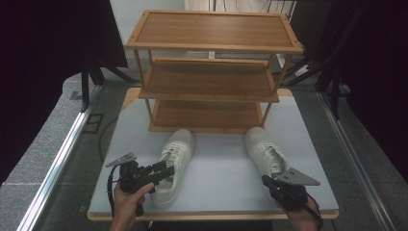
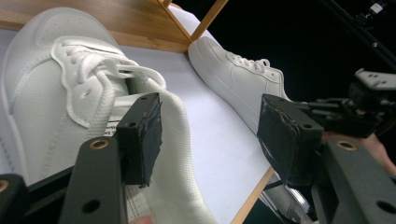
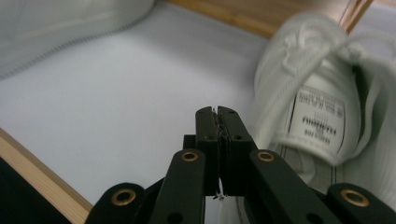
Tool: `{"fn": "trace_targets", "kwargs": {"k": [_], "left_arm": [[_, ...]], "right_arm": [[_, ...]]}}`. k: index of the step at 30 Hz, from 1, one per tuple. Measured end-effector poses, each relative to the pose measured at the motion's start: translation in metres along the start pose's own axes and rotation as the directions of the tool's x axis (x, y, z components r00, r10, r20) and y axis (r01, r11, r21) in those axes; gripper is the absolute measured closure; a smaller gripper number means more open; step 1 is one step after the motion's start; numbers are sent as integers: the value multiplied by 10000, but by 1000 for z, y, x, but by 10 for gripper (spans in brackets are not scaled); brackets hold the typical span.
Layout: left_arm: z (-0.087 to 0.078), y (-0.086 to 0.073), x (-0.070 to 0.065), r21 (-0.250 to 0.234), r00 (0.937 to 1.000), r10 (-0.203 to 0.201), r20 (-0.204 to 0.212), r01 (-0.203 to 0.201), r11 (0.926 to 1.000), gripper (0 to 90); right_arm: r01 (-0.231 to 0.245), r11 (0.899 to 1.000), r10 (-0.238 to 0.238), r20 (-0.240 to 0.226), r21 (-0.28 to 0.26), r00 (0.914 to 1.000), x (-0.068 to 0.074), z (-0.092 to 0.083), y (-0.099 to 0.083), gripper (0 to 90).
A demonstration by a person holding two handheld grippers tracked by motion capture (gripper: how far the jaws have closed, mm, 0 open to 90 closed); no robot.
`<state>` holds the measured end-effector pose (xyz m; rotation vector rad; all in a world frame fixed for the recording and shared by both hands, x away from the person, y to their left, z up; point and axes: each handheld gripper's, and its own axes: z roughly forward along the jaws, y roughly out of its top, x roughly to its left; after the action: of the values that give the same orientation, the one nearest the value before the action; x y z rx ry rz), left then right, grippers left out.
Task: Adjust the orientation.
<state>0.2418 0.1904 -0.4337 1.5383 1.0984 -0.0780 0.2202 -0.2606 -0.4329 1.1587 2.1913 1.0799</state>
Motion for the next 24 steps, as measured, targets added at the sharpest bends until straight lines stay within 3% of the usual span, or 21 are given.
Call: {"fn": "trace_targets", "kwargs": {"k": [6,7,10,15,18,24], "left_arm": [[-1,0,2,-38,10000,-67,-14,67,10000,402],[-2,0,2,-42,10000,-80,-8,80,10000,402],[-2,-1,3,-43,9999,-118,32,118,9999,402],[-6,-1,5,-57,10000,-77,-52,76,10000,401],[-13,-5,9,-122,9995,-180,-265,177,9998,400],[-19,-4,9,-363,9988,-199,-443,183,9992,401]], "right_arm": [[-268,9996,270,210,-72,9994,-12,-7,-8,900],[-525,9986,527,104,-117,9986,-18,-11,-10,900],[-550,9984,552,72,-143,9985,-20,-13,-12,900],[-446,9982,431,-381,-410,9983,-20,-13,-7,801],[-269,9953,209,-656,-926,9976,-18,-16,-1,737],[-300,9909,206,-721,-1314,9972,-20,-19,3,652]]}}
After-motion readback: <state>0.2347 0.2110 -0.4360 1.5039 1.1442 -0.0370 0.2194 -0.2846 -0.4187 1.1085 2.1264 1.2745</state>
